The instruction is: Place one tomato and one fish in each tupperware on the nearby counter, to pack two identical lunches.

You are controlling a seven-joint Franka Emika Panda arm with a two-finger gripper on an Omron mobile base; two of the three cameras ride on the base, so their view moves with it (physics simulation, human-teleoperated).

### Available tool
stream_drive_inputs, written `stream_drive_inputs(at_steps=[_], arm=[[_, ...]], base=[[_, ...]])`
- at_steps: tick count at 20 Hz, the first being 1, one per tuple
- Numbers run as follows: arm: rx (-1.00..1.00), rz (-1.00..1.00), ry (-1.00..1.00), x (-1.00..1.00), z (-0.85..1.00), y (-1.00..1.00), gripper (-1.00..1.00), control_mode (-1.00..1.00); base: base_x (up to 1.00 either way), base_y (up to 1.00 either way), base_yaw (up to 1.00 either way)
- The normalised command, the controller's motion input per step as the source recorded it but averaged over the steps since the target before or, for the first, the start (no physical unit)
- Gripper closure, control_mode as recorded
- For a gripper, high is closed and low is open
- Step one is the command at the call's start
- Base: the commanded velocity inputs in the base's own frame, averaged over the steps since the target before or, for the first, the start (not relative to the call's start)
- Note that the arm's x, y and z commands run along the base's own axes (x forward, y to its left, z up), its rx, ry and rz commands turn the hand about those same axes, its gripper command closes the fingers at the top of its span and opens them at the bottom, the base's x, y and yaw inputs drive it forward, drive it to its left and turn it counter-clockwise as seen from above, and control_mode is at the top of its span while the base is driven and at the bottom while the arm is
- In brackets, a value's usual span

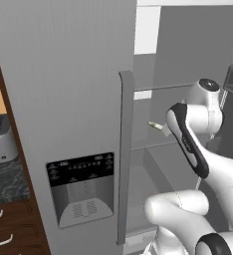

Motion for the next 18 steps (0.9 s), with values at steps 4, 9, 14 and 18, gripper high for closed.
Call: stream_drive_inputs(at_steps=[4, 9, 14, 18], arm=[[0.0, 0.09, 0.06, 0.42, -0.15, -0.21, -1.0, -1.0], [0.0, 0.08, 0.03, 0.38, -0.36, -0.07, -1.0, -1.0], [0.0, 0.06, 0.01, 0.4, -0.36, -0.05, -1.0, -1.0], [0.0, 0.04, 0.0, 0.44, -0.12, -0.25, -1.0, -1.0]], base=[[0.0, 0.0, 0.0], [0.0, 0.0, 0.0], [0.0, 0.0, 0.0], [0.0, 0.0, 0.0]])
